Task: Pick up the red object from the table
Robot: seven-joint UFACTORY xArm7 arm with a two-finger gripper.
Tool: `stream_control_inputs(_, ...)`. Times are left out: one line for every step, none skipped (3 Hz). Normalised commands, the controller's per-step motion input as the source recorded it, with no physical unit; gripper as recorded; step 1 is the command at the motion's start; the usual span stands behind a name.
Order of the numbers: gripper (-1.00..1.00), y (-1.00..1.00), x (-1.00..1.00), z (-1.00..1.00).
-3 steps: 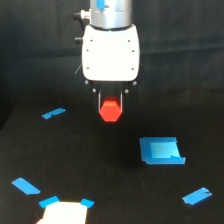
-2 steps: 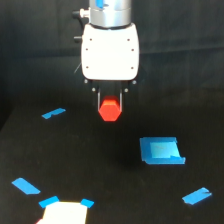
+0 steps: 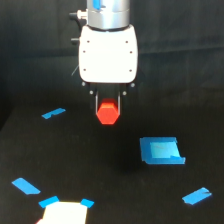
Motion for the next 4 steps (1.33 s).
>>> stream_control_inputs(-1.00, -0.57, -0.11, -0.11)
stream_control_inputs(-1.00, -0.36, -0.33, 0.17)
stream_control_inputs(-1.00, -0.33, 0.47, 0.60)
stream_control_inputs(-1.00, -0.35, 0.48, 0.55)
